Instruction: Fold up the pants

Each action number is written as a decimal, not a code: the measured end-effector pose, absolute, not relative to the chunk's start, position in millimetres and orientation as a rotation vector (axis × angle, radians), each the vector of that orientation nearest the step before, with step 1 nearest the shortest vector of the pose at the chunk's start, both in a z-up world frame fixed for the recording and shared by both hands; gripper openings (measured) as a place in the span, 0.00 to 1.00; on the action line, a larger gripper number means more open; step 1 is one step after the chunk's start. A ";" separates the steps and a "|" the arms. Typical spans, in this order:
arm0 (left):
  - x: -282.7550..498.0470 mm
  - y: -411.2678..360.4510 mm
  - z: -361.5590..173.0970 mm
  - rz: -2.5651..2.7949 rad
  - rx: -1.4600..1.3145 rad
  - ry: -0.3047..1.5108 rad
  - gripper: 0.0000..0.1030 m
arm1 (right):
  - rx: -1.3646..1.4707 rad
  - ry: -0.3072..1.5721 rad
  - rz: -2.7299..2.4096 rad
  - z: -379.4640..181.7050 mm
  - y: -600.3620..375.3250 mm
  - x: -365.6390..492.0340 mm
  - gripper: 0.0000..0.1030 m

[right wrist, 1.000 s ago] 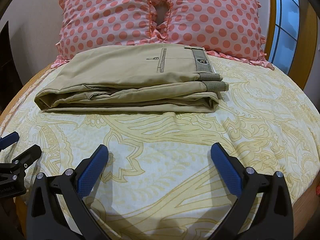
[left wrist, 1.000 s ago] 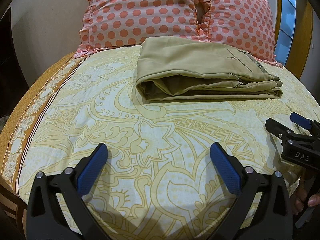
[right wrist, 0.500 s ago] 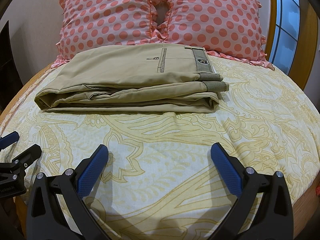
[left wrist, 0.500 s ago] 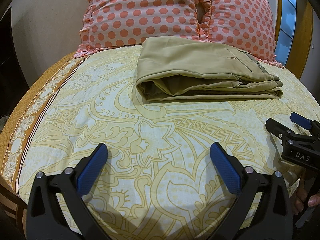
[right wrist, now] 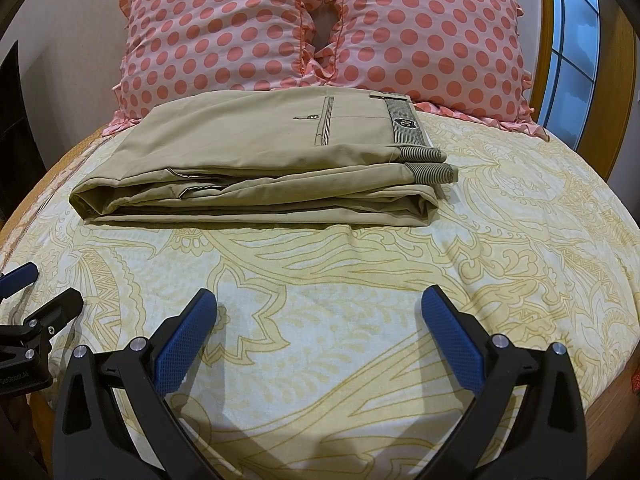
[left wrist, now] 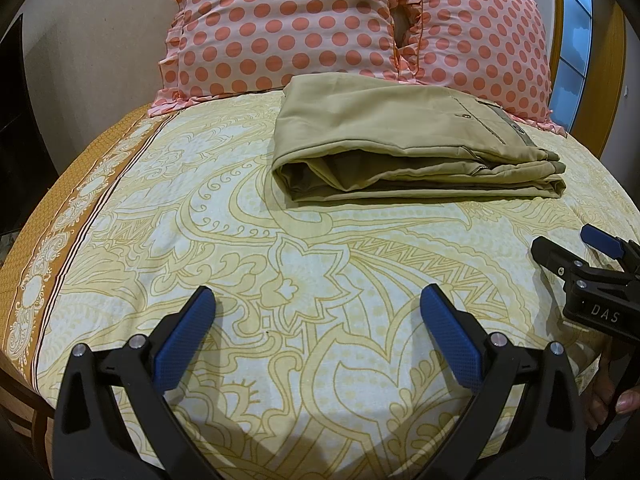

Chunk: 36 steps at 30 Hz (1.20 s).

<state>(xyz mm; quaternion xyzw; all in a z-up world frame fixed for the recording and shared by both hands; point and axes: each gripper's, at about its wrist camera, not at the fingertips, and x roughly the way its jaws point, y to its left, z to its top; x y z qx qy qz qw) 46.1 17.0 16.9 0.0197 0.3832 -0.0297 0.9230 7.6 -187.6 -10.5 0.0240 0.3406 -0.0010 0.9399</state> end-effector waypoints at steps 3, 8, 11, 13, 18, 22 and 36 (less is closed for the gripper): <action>46.1 17.0 17.0 -0.061 0.040 0.787 0.98 | 0.049 0.695 -0.003 -10.6 -187.5 7.7 0.99; 46.1 16.8 17.0 -0.060 0.040 0.787 0.98 | 0.050 0.695 -0.003 -10.9 -187.6 7.9 0.99; 46.2 16.9 16.8 -0.059 0.040 0.789 0.98 | 0.049 0.695 -0.002 -11.0 -187.9 7.9 0.99; 46.9 17.2 16.7 -0.055 0.037 0.793 0.98 | 0.049 0.695 -0.002 -10.8 -188.1 8.0 0.99; 47.8 17.5 17.2 -0.049 0.035 0.789 0.98 | 0.049 0.695 -0.002 -11.0 -188.0 7.9 0.99; 47.7 17.3 17.2 -0.048 0.035 0.788 0.98 | 0.049 0.695 -0.002 -11.0 -188.1 7.9 0.99; 47.9 17.6 17.3 -0.049 0.036 0.782 0.98 | 0.049 0.695 -0.002 -10.9 -187.9 8.0 0.99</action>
